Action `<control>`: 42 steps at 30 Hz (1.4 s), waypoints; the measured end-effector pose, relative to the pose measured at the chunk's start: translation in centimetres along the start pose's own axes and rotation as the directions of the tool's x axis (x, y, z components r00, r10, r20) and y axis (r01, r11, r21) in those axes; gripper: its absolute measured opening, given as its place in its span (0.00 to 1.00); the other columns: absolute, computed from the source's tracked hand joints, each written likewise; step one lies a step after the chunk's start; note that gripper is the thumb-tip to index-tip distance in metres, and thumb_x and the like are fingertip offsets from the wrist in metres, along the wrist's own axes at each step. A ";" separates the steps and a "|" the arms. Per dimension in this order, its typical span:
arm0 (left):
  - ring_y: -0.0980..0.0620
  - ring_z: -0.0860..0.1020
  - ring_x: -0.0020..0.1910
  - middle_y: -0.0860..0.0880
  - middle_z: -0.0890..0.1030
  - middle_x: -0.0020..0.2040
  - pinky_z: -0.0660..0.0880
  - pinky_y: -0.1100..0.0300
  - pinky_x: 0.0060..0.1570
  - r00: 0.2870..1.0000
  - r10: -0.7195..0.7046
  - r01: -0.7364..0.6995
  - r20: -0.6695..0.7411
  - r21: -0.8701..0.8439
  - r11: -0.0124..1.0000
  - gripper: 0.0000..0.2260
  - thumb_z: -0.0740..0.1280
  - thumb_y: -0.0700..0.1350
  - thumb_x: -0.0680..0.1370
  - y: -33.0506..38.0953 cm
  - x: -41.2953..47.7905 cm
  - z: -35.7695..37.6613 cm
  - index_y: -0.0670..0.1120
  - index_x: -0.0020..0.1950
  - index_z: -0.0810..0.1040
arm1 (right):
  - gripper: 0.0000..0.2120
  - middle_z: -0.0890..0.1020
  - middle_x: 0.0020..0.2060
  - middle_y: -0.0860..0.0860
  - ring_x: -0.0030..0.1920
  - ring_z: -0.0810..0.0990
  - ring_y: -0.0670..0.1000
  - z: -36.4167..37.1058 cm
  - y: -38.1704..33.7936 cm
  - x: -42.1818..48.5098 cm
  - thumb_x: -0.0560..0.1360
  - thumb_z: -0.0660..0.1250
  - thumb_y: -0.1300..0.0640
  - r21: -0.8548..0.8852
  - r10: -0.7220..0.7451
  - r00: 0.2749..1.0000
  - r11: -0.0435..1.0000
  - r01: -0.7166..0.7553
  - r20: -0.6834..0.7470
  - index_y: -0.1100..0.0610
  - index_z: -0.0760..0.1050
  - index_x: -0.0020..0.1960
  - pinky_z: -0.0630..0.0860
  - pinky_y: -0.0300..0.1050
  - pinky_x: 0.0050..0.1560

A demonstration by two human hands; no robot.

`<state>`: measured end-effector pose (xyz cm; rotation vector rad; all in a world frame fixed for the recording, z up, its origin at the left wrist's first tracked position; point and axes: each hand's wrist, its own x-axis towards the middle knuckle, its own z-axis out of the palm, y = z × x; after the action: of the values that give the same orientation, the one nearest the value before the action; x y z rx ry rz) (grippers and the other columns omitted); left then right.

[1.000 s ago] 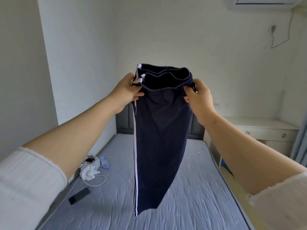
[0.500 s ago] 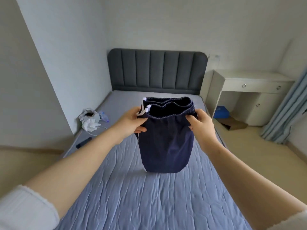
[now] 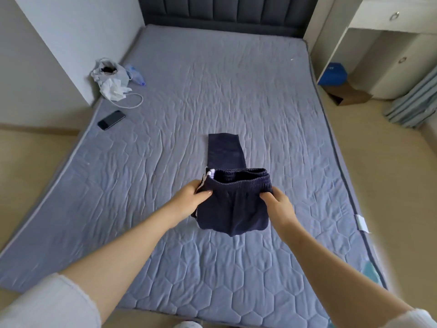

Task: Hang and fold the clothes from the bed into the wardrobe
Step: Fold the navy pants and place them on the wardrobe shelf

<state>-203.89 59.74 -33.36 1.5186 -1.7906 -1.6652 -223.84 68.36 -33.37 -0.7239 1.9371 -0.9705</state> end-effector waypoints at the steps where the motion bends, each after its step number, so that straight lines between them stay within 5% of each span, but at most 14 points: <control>1: 0.50 0.77 0.53 0.49 0.80 0.52 0.73 0.56 0.55 0.999 -0.036 0.036 -0.008 0.019 0.999 0.05 0.61 0.47 0.79 -0.9 0.0 0.4 0.49 0.52 0.74 | 0.07 0.75 0.39 0.51 0.40 0.72 0.50 0.4 1.0 0.0 0.76 0.58 0.58 -0.010 0.025 1.000 1.000 -0.025 0.012 0.61 0.72 0.46 0.68 0.43 0.38; 6: 0.49 0.77 0.53 0.47 0.79 0.53 0.73 0.53 0.57 0.983 -0.184 0.184 -0.027 0.009 0.983 0.11 0.61 0.51 0.79 -4.7 -1.0 2.5 0.46 0.57 0.74 | 0.10 0.73 0.36 0.50 0.35 0.70 0.49 2.0 5.4 -0.6 0.78 0.59 0.53 -0.082 0.123 0.991 0.990 -0.118 0.057 0.56 0.67 0.39 0.66 0.43 0.33; 13: 0.63 0.74 0.44 0.58 0.77 0.45 0.68 0.67 0.39 0.977 -0.214 0.214 -0.027 -0.009 0.977 0.04 0.61 0.50 0.79 -7.4 -1.2 3.5 0.52 0.50 0.73 | 0.11 0.71 0.34 0.49 0.35 0.69 0.49 2.3 7.6 -0.7 0.78 0.60 0.52 -0.125 0.158 0.984 0.981 -0.147 0.084 0.57 0.66 0.40 0.66 0.42 0.34; 16: 0.54 0.77 0.43 0.50 0.79 0.43 0.72 0.61 0.39 0.979 -0.187 0.192 -0.080 0.066 0.979 0.04 0.64 0.48 0.78 -6.8 0.7 3.2 0.50 0.44 0.76 | 0.11 0.72 0.35 0.49 0.38 0.71 0.50 2.0 6.9 1.0 0.78 0.61 0.53 -0.185 0.103 0.991 0.979 -0.086 0.084 0.56 0.68 0.39 0.66 0.42 0.35; 19: 0.51 0.75 0.38 0.47 0.75 0.42 0.70 0.62 0.33 0.970 -0.154 0.196 -0.190 0.226 0.954 0.07 0.66 0.48 0.76 -6.0 3.8 2.9 0.47 0.51 0.77 | 0.09 0.69 0.41 0.49 0.47 0.72 0.53 2.0 6.2 3.9 0.77 0.61 0.50 -0.332 0.023 1.000 0.943 -0.017 0.013 0.52 0.71 0.40 0.68 0.44 0.43; 23: 0.53 0.73 0.31 0.48 0.72 0.38 0.75 0.63 0.24 0.941 -0.306 0.295 -0.146 -0.090 0.951 0.13 0.62 0.47 0.79 -3.1 9.7 2.5 0.51 0.64 0.69 | 0.07 0.75 0.35 0.50 0.37 0.75 0.53 2.8 2.9 9.7 0.78 0.60 0.52 -0.199 0.077 0.997 0.977 -0.078 -0.012 0.52 0.71 0.43 0.78 0.52 0.43; 25: 0.51 0.77 0.32 0.47 0.73 0.36 0.79 0.59 0.28 0.941 -0.258 0.221 -0.221 -0.177 0.959 0.15 0.61 0.45 0.80 -1.0 14.0 2.0 0.47 0.66 0.67 | 0.09 0.76 0.31 0.51 0.35 0.75 0.54 3.4 0.3 13.9 0.77 0.60 0.55 -0.128 0.045 0.996 0.990 -0.054 -0.077 0.54 0.71 0.39 0.76 0.48 0.40; 27: 0.47 0.79 0.43 0.44 0.78 0.43 0.79 0.52 0.44 0.943 -0.146 0.084 -0.298 -0.211 0.974 0.17 0.60 0.45 0.80 1.3 18.4 1.3 0.45 0.68 0.66 | 0.06 0.79 0.36 0.48 0.42 0.76 0.53 3.9 -2.4 17.9 0.78 0.59 0.55 -0.003 -0.023 0.994 1.000 0.023 -0.106 0.54 0.74 0.47 0.72 0.44 0.42; 29: 0.46 0.74 0.61 0.44 0.74 0.63 0.72 0.54 0.58 0.966 -0.049 -0.002 -0.255 -0.193 0.981 0.25 0.61 0.45 0.80 2.5 21.5 1.0 0.50 0.74 0.55 | 0.19 0.75 0.58 0.45 0.59 0.72 0.49 4.2 -4.1 20.6 0.80 0.58 0.52 0.239 -0.049 0.998 0.970 0.054 -0.026 0.51 0.65 0.70 0.66 0.41 0.56; 31: 0.51 0.64 0.69 0.48 0.61 0.74 0.63 0.66 0.58 0.986 0.005 -0.027 -0.165 -0.132 0.991 0.33 0.61 0.43 0.80 2.0 23.2 1.2 0.52 0.76 0.43 | 0.27 0.58 0.73 0.44 0.72 0.59 0.45 4.8 -3.8 21.7 0.81 0.55 0.51 0.391 -0.048 0.997 0.920 0.023 0.055 0.45 0.47 0.76 0.56 0.39 0.63; 34: 0.57 0.64 0.61 0.48 0.59 0.74 0.61 0.82 0.45 0.996 0.029 -0.028 -0.085 0.013 1.000 0.32 0.61 0.39 0.79 -1.5 24.0 2.2 0.51 0.77 0.45 | 0.28 0.52 0.76 0.44 0.75 0.53 0.46 6.1 0.1 21.9 0.81 0.54 0.53 0.296 -0.043 0.992 0.955 0.006 0.119 0.45 0.44 0.76 0.52 0.40 0.68; 37: 0.56 0.73 0.53 0.51 0.58 0.75 0.67 0.72 0.49 0.999 -0.043 0.042 0.000 0.226 0.973 0.31 0.61 0.42 0.79 -6.3 24.0 3.9 0.54 0.76 0.48 | 0.29 0.55 0.75 0.43 0.74 0.56 0.48 7.7 5.6 21.8 0.81 0.56 0.57 0.131 0.025 0.981 0.990 -0.051 0.192 0.45 0.48 0.76 0.55 0.42 0.71; 40: 0.52 0.63 0.70 0.53 0.55 0.76 0.60 0.63 0.63 0.995 -0.083 0.059 0.058 0.340 0.939 0.30 0.62 0.43 0.79 -11.6 24.1 6.1 0.52 0.76 0.51 | 0.29 0.55 0.75 0.41 0.73 0.59 0.48 9.2 10.9 22.0 0.80 0.58 0.57 -0.093 0.117 0.956 0.991 -0.095 0.270 0.42 0.49 0.76 0.60 0.40 0.61; 42: 0.52 0.61 0.72 0.52 0.57 0.76 0.61 0.59 0.66 0.994 -0.096 0.069 0.048 0.392 0.918 0.29 0.63 0.43 0.78 -14.9 24.2 7.8 0.49 0.76 0.53 | 0.31 0.53 0.75 0.41 0.73 0.57 0.49 10.1 14.2 22.4 0.78 0.59 0.54 -0.328 0.145 0.938 0.944 -0.035 0.315 0.42 0.49 0.75 0.64 0.45 0.64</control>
<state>-212.61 47.94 -58.95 1.7344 -2.2264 -1.4686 -227.81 55.16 -58.17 -0.9085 1.8186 -0.4410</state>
